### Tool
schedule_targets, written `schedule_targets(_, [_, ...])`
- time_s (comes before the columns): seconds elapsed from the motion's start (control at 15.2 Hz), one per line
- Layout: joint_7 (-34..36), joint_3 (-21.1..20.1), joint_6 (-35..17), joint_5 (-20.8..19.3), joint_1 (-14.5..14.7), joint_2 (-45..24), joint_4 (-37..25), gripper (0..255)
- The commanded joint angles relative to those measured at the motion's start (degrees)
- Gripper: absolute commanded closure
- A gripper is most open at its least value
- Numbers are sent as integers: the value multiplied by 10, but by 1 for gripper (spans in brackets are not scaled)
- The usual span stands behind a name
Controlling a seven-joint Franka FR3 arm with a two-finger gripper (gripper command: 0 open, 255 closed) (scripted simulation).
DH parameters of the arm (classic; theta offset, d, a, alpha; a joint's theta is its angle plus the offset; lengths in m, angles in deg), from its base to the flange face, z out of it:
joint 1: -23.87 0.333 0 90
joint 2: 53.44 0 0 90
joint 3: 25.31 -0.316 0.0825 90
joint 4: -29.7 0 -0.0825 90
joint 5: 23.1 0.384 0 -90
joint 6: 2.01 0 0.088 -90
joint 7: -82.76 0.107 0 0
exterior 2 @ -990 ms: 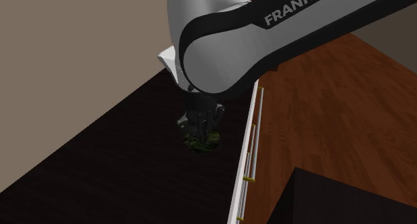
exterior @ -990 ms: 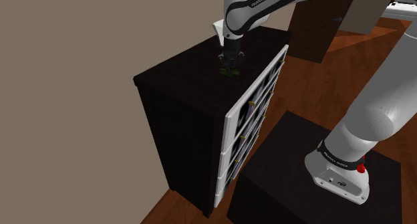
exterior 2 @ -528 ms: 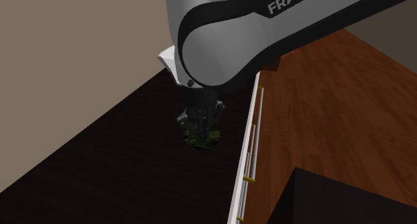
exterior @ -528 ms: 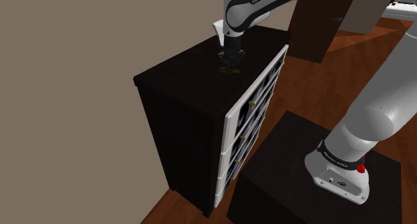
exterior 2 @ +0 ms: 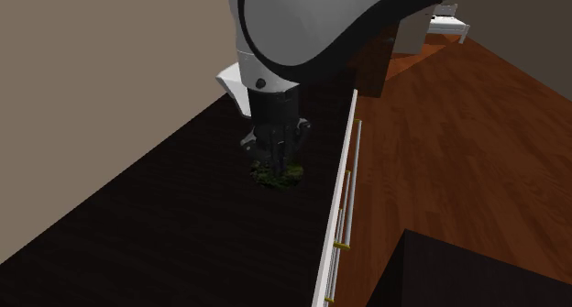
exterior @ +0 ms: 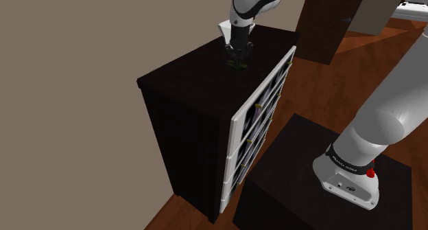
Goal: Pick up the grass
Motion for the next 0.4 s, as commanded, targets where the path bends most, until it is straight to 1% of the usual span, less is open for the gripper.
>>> schedule_targets(0.0, [0, 0, 15, 1, 0, 3, -12, 255])
schedule_targets(0.2, [-2, 0, 38, 2, 0, 9, -29, 255])
schedule_targets(0.33, [-2, 0, 39, 2, 0, 9, -29, 255])
